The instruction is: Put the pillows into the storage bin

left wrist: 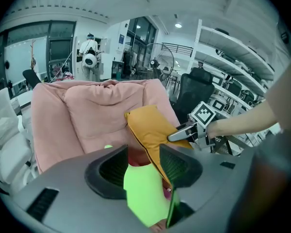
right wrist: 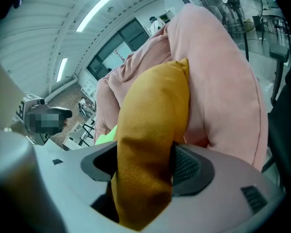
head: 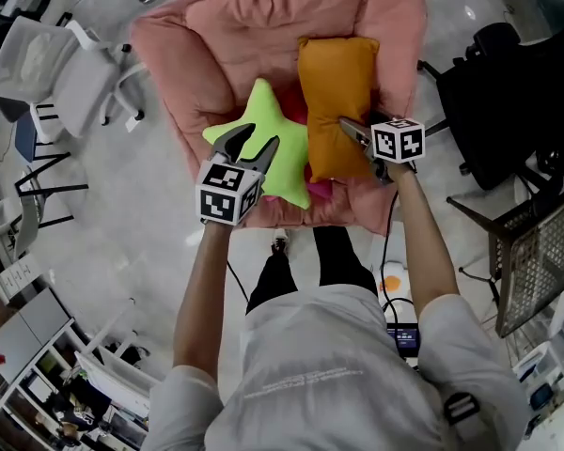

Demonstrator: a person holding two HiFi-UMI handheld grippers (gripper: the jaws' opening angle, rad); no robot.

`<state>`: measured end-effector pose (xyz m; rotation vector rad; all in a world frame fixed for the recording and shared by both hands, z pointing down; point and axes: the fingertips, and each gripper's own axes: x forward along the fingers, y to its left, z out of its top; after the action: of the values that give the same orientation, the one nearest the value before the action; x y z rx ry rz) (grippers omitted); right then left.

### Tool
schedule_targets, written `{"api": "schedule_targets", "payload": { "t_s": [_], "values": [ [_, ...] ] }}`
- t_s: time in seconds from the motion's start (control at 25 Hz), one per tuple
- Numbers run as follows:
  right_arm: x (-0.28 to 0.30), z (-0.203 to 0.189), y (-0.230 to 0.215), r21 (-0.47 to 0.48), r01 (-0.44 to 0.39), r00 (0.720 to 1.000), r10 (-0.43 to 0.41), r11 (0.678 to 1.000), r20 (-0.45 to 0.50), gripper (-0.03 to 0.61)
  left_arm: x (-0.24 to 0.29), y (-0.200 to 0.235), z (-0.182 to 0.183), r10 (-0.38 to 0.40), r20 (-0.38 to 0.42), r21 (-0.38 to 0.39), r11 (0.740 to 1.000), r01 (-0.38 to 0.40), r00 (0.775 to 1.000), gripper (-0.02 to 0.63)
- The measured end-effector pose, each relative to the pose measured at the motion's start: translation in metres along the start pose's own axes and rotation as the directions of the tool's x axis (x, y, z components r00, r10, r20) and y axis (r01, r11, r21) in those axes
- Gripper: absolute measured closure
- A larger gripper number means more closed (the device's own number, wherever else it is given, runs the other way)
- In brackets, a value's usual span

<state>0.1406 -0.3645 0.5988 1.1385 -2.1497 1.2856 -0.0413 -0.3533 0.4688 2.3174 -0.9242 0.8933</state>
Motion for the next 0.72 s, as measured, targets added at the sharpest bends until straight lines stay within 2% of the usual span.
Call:
{"api": "schedule_targets", "payload": {
  "t_s": [0.2,0.44,0.6,0.72],
  "values": [
    [-0.026,0.012,0.02,-0.065,0.005,0.997,0.0,0.998,0.075,0.258,-0.019,0.001,0.013,0.019,0.054,0.032,0.999,-0.02,0.998,0.397],
    [-0.058,0.033,0.063,-0.118,0.059,0.985,-0.038,0.991,0.169,0.258,-0.059,0.013,0.026,0.032,0.138,0.077,0.996,-0.043,0.99,0.397],
    [-0.048,0.046,0.08,-0.162,0.112,0.958,-0.063,0.981,0.28,0.261,-0.056,0.041,0.021,0.012,0.217,0.157,0.987,-0.046,0.976,0.397],
    [-0.075,0.05,0.113,-0.189,0.153,0.932,-0.078,0.97,0.354,0.262,-0.084,0.037,0.025,-0.008,0.266,0.207,0.977,-0.049,0.964,0.397]
  ]
}}
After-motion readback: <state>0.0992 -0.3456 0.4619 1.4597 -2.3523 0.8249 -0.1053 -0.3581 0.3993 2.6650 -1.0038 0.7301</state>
